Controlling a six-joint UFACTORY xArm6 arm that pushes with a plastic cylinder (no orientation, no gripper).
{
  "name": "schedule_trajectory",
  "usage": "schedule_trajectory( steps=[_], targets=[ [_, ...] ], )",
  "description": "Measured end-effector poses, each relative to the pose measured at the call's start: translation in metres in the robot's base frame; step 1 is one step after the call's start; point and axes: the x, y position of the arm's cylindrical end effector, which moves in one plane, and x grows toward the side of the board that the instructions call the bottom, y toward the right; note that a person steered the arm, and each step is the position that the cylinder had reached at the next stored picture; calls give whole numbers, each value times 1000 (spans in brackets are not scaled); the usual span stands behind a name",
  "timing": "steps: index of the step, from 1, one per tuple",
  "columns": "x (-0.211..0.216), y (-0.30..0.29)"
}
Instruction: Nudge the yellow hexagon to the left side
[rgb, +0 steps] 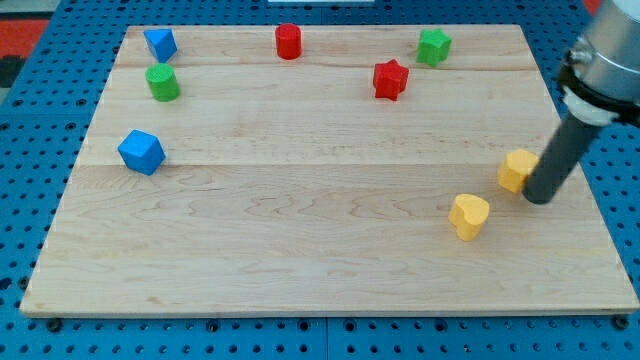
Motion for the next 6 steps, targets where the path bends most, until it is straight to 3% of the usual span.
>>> schedule_trajectory(
  steps=[1,3,5,6],
  targets=[
    [-20,-10],
    [-40,50],
    [-64,-5],
    [-67,-5]
  ],
)
